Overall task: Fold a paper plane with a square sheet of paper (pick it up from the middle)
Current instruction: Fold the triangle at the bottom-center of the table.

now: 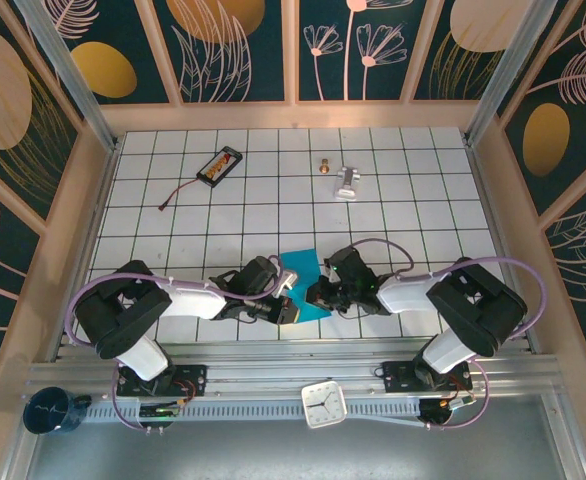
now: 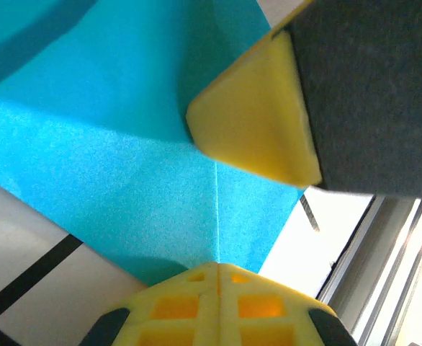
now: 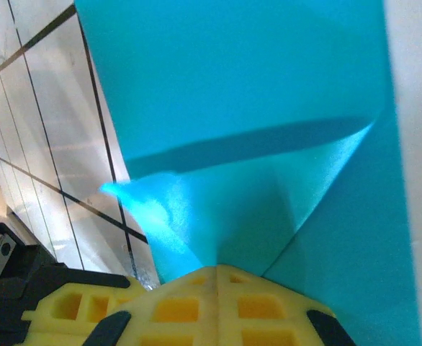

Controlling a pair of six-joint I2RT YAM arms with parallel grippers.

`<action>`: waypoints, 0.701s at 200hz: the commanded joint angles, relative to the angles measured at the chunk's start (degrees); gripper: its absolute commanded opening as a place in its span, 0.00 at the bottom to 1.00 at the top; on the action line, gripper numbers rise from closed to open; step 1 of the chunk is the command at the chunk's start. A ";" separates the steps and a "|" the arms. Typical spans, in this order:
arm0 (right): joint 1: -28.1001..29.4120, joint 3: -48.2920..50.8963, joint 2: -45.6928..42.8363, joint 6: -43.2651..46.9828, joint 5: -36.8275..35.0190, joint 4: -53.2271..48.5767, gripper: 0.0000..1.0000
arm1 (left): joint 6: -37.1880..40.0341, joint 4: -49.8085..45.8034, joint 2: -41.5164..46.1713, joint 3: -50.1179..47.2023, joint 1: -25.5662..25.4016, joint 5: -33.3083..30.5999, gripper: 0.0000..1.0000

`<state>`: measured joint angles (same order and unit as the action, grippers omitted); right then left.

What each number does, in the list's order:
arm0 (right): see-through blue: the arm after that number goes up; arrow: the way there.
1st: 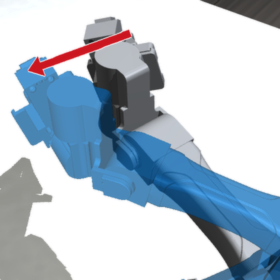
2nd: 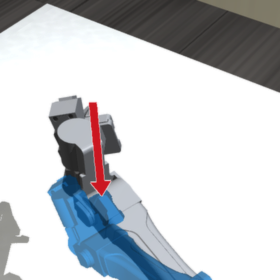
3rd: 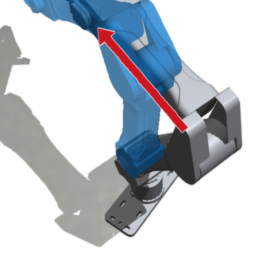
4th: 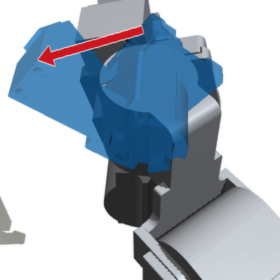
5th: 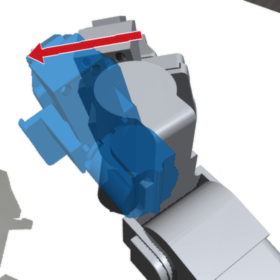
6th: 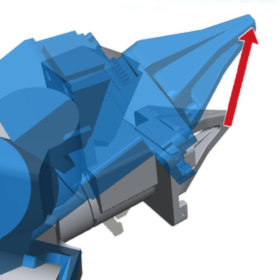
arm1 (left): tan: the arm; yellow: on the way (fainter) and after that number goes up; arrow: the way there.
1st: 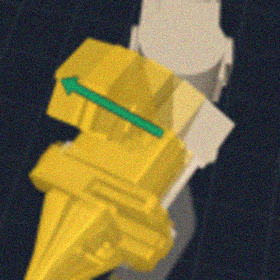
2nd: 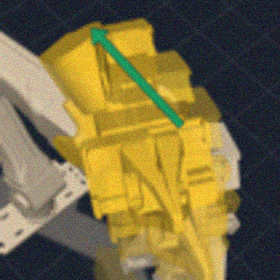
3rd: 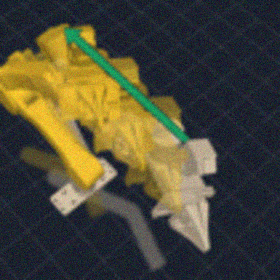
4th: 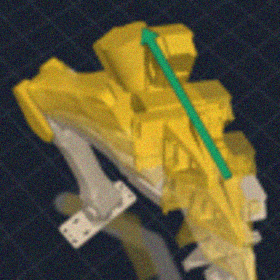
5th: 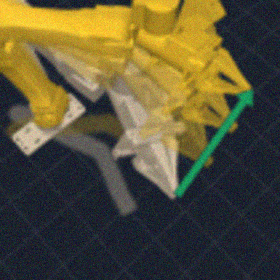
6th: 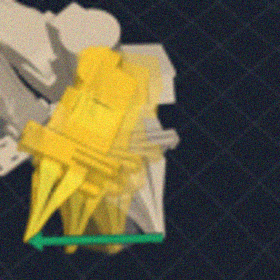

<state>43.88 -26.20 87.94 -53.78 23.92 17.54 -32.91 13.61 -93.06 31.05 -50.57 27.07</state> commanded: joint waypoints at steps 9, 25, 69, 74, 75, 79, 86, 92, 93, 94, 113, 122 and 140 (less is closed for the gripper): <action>-3.56 -1.24 1.54 3.13 -4.08 -4.96 0.01 | 3.47 -9.59 -7.01 -3.19 0.35 -10.46 0.00; -5.43 -1.89 2.00 4.53 -4.02 -5.70 0.01 | 3.55 -9.62 -7.05 -3.10 0.30 -10.44 0.00; -9.78 -3.68 3.46 8.16 -3.21 -7.42 0.00 | 3.15 -9.05 -7.60 -3.45 0.25 -10.55 0.00; -10.27 -3.77 3.74 8.45 -3.18 -7.49 0.00 | 3.11 -9.04 -7.65 -3.45 0.29 -10.48 0.00; -10.38 -3.77 3.78 8.57 -3.18 -7.46 0.00 | 3.11 -8.99 -7.66 -3.45 0.29 -10.51 0.00; -10.66 -3.77 3.90 8.77 -3.18 -7.58 0.00 | 3.11 -8.95 -7.73 -3.52 0.34 -10.54 0.00; -11.18 -3.93 4.22 9.25 -3.18 -7.82 0.00 | 3.11 -8.95 -7.69 -3.48 0.31 -10.55 0.00; -11.63 -4.02 4.51 9.59 -3.18 -8.12 0.00 | 3.11 -9.03 -7.71 -3.45 0.32 -10.63 0.00; -11.71 -4.03 4.56 9.63 -3.18 -8.17 0.00 | 3.11 -9.03 -7.73 -3.45 0.31 -10.63 0.00; -11.80 -4.03 4.54 9.69 -3.18 -8.20 0.00 | 3.11 -9.03 -7.74 -3.45 0.26 -10.63 0.00; -12.24 -4.16 5.29 10.77 -3.30 -8.35 0.00 | 3.11 -8.95 -7.75 -3.45 0.30 -10.63 0.00; -14.56 -4.46 5.78 11.38 -3.10 -8.49 0.00 | 3.22 -9.03 -7.66 -3.45 0.34 -10.63 0.00; -16.17 -5.19 6.32 12.61 -3.01 -8.56 0.00 | 3.24 -9.08 -7.33 -3.20 0.26 -10.37 0.00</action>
<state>32.38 -30.46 91.68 -44.75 30.55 12.97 -32.56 13.76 -93.43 31.07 -50.24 28.10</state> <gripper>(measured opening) 0.046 0.043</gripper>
